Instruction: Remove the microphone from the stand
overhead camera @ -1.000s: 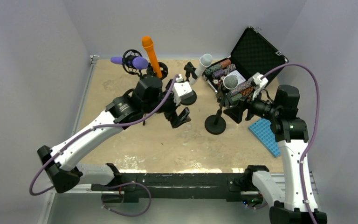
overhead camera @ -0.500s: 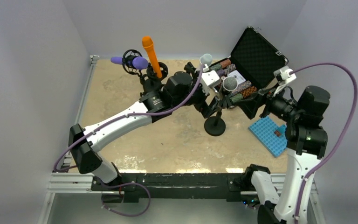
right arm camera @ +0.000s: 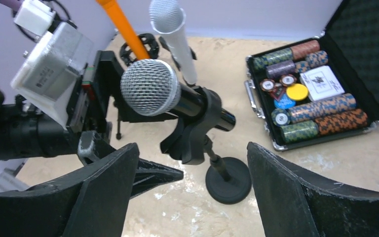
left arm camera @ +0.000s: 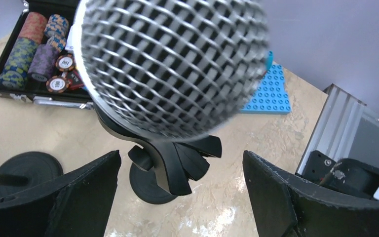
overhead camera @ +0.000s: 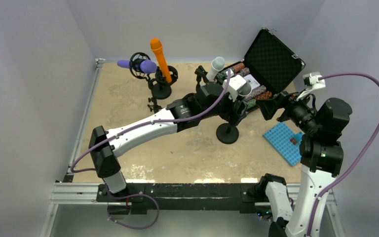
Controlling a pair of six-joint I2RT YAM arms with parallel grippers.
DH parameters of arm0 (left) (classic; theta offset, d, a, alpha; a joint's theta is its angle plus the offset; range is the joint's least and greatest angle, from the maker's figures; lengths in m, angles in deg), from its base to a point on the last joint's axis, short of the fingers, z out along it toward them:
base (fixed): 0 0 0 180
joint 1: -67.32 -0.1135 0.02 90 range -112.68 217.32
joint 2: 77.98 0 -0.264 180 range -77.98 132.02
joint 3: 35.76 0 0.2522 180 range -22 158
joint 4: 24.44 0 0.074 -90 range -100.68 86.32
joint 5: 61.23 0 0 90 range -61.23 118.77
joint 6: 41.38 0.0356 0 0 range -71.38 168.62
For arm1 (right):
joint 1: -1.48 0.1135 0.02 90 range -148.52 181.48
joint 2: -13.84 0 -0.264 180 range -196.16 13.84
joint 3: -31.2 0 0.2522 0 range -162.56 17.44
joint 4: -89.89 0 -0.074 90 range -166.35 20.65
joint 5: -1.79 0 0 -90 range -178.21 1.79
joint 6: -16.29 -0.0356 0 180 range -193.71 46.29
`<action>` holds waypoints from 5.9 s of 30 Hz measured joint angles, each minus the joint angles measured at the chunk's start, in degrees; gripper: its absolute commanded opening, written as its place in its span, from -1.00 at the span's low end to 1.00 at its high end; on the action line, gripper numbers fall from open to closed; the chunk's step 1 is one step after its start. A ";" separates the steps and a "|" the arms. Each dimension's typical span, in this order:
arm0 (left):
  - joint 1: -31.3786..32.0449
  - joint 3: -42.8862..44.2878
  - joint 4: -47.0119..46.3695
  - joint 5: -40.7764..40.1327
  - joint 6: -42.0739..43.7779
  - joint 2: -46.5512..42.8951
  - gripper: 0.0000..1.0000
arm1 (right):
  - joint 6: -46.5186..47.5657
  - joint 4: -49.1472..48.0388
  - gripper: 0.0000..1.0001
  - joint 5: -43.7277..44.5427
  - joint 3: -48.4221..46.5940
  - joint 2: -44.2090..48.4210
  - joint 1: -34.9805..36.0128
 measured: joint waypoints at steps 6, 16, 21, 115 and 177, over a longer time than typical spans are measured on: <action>0.11 5.42 2.32 -5.64 -5.29 4.00 0.86 | -1.55 -1.60 0.72 6.25 2.67 1.14 0.00; 1.92 7.10 5.86 -11.10 -4.48 6.95 0.44 | -3.41 -3.37 0.72 10.40 3.34 0.92 0.00; 0.55 5.81 5.81 -7.65 -0.09 5.77 0.37 | -3.04 -3.39 0.72 11.21 3.34 0.22 -0.13; -8.41 -14.64 -10.60 12.20 17.75 -6.71 0.51 | 35.50 -3.30 0.67 -19.10 3.98 -12.11 1.79; -13.44 -20.44 -18.21 26.71 16.79 -8.55 -1.00 | 49.44 -3.78 -1.00 -23.02 -7.28 -29.77 21.84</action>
